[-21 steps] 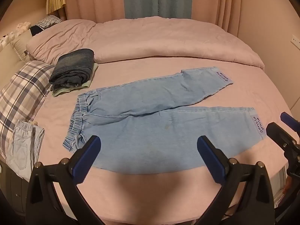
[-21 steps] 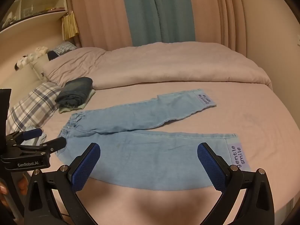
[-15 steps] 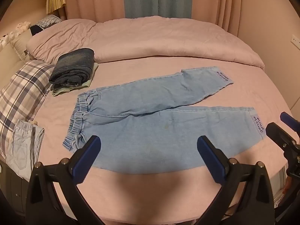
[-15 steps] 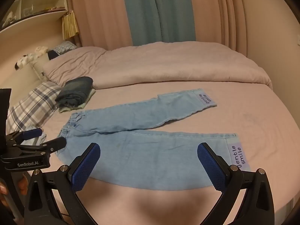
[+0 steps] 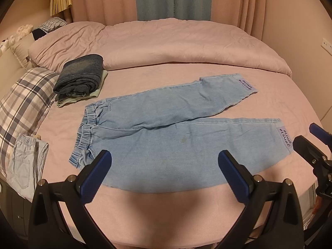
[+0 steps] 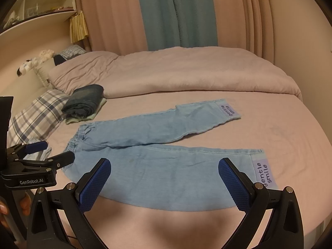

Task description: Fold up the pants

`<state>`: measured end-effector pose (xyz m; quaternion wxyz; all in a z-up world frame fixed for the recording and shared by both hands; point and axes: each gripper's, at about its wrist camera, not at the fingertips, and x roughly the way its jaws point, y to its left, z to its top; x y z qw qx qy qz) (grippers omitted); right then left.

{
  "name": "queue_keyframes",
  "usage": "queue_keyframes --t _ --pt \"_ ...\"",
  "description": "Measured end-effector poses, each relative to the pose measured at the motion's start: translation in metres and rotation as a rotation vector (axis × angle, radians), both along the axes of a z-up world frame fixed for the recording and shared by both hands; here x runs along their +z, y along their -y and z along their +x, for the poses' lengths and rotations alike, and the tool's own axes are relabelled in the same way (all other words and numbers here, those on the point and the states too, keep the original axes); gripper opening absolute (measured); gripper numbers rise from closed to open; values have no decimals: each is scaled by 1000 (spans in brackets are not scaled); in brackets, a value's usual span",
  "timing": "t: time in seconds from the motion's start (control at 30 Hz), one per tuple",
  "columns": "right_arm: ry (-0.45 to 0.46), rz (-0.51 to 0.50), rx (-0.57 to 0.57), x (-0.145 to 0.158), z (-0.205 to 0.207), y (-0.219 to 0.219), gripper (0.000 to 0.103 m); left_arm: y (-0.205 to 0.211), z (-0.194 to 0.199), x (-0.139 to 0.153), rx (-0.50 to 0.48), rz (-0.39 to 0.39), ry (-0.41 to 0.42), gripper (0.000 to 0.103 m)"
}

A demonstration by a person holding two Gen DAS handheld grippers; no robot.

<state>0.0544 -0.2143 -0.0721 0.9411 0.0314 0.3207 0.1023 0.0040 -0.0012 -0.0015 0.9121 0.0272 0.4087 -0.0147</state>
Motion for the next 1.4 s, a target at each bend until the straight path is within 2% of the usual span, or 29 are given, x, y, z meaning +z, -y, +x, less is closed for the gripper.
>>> queue_keyframes --t 0.7,1.13,1.3,1.4 --pt "-2 0 1 -1 -1 -1 103 0 -4 -2 -5 7 -8 103" --pt "-5 -2 2 -1 -1 -2 103 1 -4 -3 -8 52 -13 103" --pt "-15 -5 6 -6 -2 -5 103 -4 -2 -10 -11 22 3 103" --pt "-40 -7 22 -16 1 -11 103 -21 4 -19 -3 -73 -14 103"
